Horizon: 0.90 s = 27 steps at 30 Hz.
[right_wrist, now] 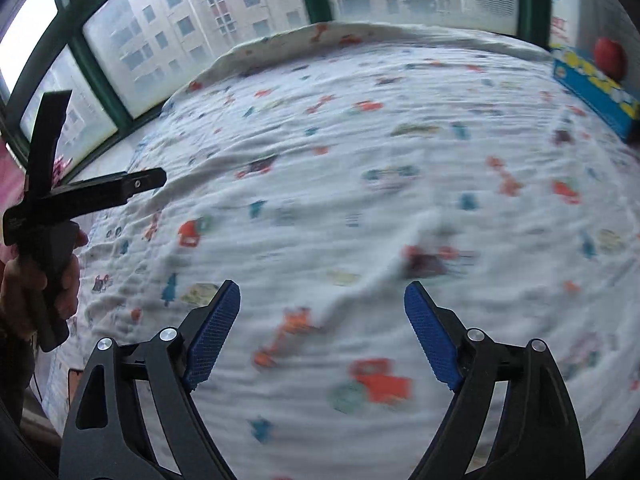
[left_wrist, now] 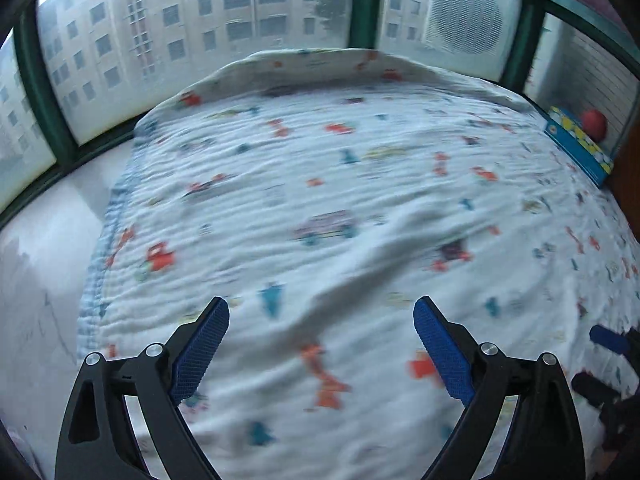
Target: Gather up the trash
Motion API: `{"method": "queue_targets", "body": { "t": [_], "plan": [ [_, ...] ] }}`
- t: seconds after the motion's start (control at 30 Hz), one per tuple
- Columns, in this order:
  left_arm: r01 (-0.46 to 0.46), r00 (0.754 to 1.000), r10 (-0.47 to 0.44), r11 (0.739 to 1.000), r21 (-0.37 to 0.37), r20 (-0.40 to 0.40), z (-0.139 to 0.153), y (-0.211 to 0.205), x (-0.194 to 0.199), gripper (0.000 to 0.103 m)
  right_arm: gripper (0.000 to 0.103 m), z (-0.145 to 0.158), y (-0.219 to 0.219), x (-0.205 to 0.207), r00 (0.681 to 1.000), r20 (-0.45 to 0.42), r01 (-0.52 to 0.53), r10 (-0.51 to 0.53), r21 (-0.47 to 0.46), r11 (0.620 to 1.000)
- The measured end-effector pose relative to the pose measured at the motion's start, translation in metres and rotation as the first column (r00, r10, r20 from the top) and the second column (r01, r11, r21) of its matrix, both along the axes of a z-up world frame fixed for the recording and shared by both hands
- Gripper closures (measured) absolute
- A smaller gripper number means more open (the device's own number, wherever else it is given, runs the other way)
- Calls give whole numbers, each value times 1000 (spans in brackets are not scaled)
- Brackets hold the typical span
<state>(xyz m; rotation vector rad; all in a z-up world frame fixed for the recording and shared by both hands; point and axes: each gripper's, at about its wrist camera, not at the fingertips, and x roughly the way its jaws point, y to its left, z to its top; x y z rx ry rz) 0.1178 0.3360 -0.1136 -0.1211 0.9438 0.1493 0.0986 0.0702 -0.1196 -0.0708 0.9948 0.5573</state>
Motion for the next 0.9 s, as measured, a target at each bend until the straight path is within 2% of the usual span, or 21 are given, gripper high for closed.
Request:
{"method": "queue_targets", "body": {
  "t": [0.1, 0.13, 0.17, 0.23, 0.27, 0.3, 0.33, 0.43, 0.53, 0.9],
  "plan": [
    [-21, 1000, 21, 1000, -23, -14, -15, 30, -2, 11, 17, -16, 35, -5, 999, -29, -20, 19, -17, 1000],
    [-33, 999, 32, 999, -15, -14, -18, 36, -3, 11, 12, -17, 45, -9, 1000, -1, -11, 11, -42, 999],
    [-55, 998, 55, 998, -5, -9, -22, 44, -6, 11, 12, -17, 53, -11, 1000, 25, -11, 12, -48, 999],
    [-77, 997, 77, 996, -49, -9, -32, 60, -12, 8, 11, -20, 67, -14, 999, 28, -13, 15, -67, 998],
    [-84, 996, 83, 994, -72, -13, -37, 64, -13, 8, 10, -21, 72, -17, 998, 56, 3, 2, -94, 996],
    [-73, 997, 74, 995, -62, 26, -36, 65, -18, 7, 4, -21, 76, -19, 997, 80, 7, 1, -109, 994],
    [-68, 997, 70, 996, -52, 32, -38, 65, -20, 7, 4, -25, 82, -20, 997, 80, 3, 7, -119, 993],
    [-56, 998, 56, 998, -23, 18, -40, 60, -21, 7, 4, -30, 91, -23, 994, 106, 11, 9, -188, 982],
    [-37, 999, 37, 999, 35, -13, -43, 52, -17, 7, 4, -32, 91, -23, 995, 103, 4, 15, -183, 983],
    [-35, 999, 36, 999, 32, -13, -43, 53, -17, 6, 4, -31, 92, -23, 994, 104, 4, 15, -184, 983]
  ]
}}
